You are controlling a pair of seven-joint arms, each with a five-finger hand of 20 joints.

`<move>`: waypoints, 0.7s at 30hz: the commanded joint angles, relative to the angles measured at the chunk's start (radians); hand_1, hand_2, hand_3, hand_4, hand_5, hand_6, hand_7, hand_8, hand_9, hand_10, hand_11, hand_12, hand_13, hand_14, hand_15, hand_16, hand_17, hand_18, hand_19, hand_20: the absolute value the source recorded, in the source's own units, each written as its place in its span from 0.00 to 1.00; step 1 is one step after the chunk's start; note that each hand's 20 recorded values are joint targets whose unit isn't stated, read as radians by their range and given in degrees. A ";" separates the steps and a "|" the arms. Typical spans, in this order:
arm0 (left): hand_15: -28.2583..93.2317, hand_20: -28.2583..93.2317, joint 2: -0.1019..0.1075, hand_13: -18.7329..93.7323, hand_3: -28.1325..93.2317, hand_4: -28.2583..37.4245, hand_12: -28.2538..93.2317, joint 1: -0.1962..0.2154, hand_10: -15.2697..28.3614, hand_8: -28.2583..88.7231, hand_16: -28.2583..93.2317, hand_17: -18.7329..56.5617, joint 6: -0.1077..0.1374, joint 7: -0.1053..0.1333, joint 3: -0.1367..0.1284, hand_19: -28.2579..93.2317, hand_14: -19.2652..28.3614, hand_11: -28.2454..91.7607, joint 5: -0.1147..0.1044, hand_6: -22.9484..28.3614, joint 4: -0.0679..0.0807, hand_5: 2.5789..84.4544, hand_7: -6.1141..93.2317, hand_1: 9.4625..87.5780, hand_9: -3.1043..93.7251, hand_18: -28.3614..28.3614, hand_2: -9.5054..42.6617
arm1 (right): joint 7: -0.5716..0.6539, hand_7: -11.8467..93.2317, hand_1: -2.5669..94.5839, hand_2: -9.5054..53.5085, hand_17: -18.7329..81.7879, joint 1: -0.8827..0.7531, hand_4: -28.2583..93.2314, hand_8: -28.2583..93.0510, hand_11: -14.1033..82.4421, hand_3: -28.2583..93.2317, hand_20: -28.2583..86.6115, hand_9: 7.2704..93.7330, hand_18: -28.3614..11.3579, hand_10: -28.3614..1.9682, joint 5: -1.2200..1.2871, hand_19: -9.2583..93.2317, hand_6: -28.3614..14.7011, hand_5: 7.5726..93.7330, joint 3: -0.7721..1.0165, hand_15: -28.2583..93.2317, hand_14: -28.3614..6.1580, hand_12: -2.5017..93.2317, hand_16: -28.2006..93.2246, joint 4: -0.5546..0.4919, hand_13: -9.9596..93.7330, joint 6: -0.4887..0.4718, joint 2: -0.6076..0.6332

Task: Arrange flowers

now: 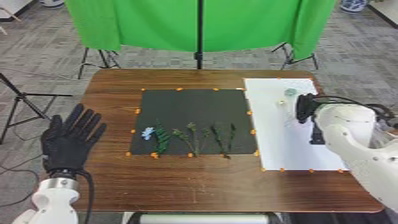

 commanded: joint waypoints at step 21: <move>0.45 0.33 -0.014 0.41 0.84 0.00 0.32 0.021 0.67 0.17 0.19 0.21 0.012 0.000 -0.007 0.44 0.67 0.41 -0.004 0.58 0.000 0.49 0.18 0.18 0.41 0.72 0.42 | -0.057 0.50 0.72 0.00 0.44 -0.053 0.00 0.31 0.31 0.74 0.52 0.89 0.21 0.73 -0.094 0.69 0.71 0.75 -0.011 0.57 0.76 0.57 0.64 -0.075 0.80 0.311 0.002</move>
